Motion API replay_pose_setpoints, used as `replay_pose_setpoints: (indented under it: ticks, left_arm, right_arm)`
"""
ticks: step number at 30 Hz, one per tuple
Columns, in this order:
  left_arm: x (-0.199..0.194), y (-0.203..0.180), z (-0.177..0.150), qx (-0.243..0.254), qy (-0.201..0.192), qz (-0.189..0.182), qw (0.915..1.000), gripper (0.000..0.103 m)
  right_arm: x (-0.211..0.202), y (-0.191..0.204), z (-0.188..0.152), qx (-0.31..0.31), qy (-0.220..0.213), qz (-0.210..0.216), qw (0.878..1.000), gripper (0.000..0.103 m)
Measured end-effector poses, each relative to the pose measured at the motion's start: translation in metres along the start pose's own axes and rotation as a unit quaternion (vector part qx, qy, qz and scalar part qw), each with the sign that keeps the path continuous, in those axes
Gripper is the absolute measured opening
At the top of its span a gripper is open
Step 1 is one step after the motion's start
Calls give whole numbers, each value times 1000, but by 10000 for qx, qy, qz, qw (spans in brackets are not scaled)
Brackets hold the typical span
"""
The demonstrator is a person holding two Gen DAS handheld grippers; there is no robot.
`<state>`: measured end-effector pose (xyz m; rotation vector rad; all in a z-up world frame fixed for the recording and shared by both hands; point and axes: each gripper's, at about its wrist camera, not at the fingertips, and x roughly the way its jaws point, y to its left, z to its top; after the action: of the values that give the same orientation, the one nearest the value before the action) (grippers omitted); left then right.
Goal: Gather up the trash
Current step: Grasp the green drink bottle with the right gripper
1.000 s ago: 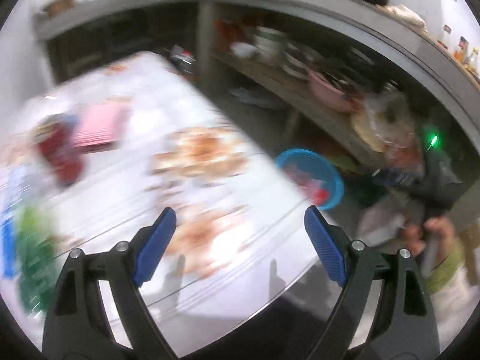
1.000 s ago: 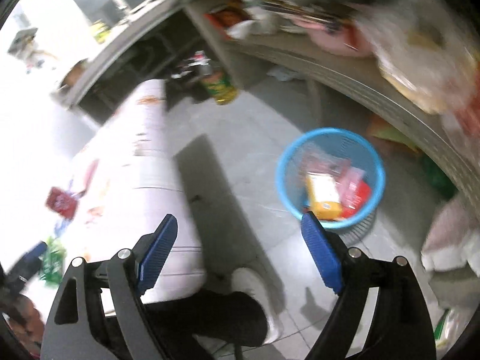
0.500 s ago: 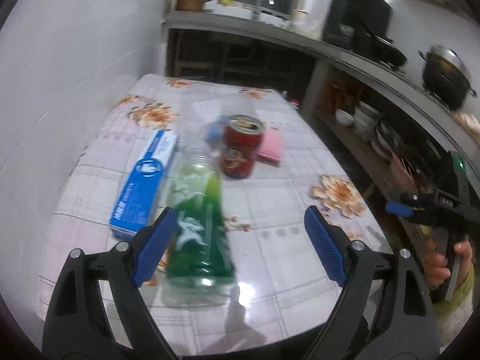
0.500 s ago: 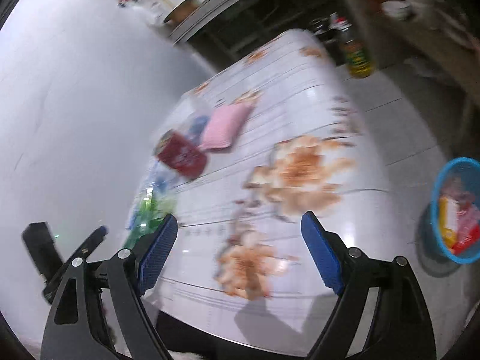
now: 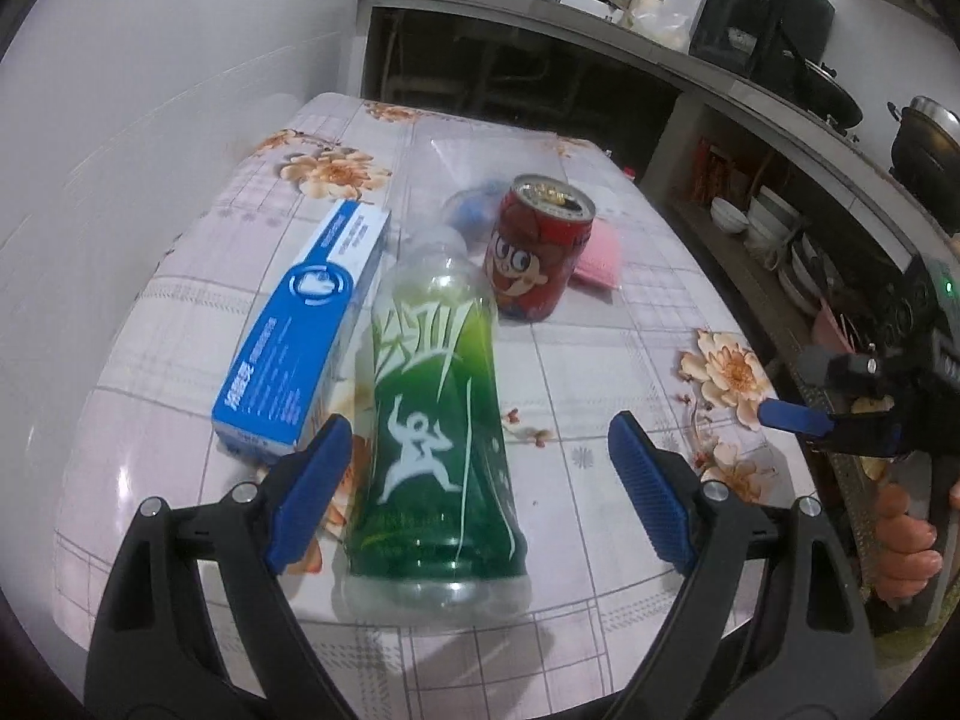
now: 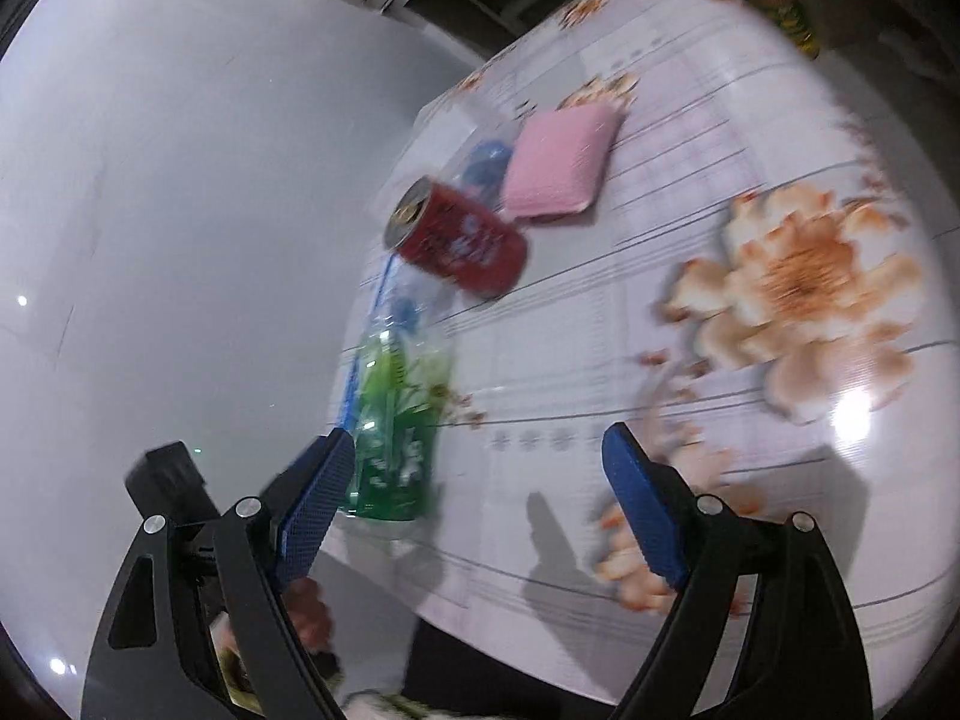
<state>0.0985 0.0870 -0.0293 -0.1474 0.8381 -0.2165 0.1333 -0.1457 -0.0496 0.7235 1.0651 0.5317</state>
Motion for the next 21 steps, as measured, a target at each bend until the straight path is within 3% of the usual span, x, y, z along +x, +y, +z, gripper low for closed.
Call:
replay_pose_setpoints:
  ticks: [5,11,18,21]
  left_arm:
    - [6,-2,-7,-11,-6,-81,10000,83]
    - [1,4,-10,-257,-216,-443,9985,80]
    - [3,12,-18,-363,-66,-749,9965,62]
    - [7,11,-21,-313,142,-1031,9941,59]
  right_arm:
    - [43,28,9,-77,443,170,9988,82]
    - [98,54,25,-77,727,-145,9972,82]
    - [133,70,17,-302,954,-296,9945,81]
    - [142,62,16,-169,1003,-327,9943,72]
